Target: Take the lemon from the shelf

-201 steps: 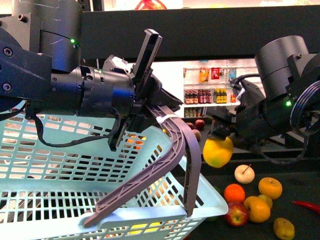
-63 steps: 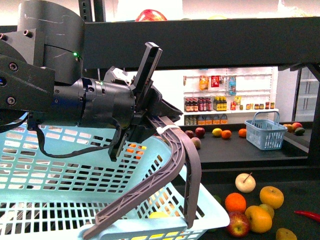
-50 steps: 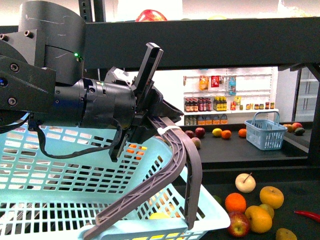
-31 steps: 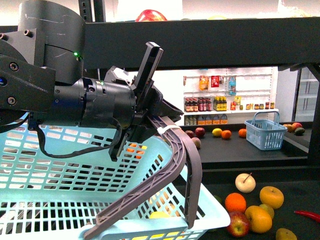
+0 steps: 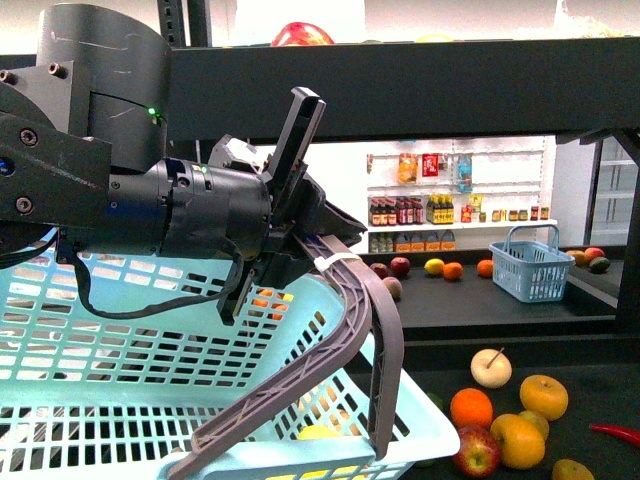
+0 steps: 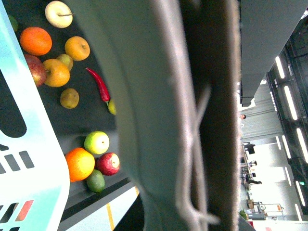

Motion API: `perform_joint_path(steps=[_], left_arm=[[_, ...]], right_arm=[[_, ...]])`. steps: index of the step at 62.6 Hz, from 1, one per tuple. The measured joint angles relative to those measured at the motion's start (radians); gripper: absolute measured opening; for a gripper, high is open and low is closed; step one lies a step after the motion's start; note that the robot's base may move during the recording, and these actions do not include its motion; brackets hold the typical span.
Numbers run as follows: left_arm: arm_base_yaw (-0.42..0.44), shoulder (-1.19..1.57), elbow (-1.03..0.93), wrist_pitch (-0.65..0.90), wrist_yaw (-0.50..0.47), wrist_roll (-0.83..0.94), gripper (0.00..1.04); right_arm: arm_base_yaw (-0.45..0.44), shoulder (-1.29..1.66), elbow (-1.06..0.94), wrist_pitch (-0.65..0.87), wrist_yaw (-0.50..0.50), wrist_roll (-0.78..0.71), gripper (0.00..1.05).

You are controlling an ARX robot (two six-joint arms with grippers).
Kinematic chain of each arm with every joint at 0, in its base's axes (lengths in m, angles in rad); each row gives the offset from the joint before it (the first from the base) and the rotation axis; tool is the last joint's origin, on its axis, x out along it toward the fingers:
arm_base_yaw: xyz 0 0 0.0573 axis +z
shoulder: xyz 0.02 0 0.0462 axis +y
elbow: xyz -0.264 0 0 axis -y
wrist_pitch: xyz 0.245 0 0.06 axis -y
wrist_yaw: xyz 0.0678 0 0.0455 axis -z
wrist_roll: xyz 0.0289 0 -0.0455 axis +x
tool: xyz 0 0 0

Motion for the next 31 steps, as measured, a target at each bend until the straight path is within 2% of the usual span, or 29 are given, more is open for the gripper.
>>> perform_joint_path(steps=[12,19,26,31], left_arm=[[0.0,0.0,0.0,0.0,0.0,0.0,0.06],[0.0,0.0,0.0,0.0,0.0,0.0,0.06],[-0.001,0.0,0.0,0.004,-0.021,-0.003,0.07],[-0.006,0.001,-0.001,0.068,-0.167,-0.061,0.06]], right_arm=[[0.0,0.0,0.0,0.0,0.0,0.0,0.7],[0.0,0.0,0.0,0.0,0.0,0.0,0.98],[0.0,0.0,0.0,0.0,0.0,0.0,0.97],[0.0,0.0,0.0,0.0,0.0,0.0,0.97]])
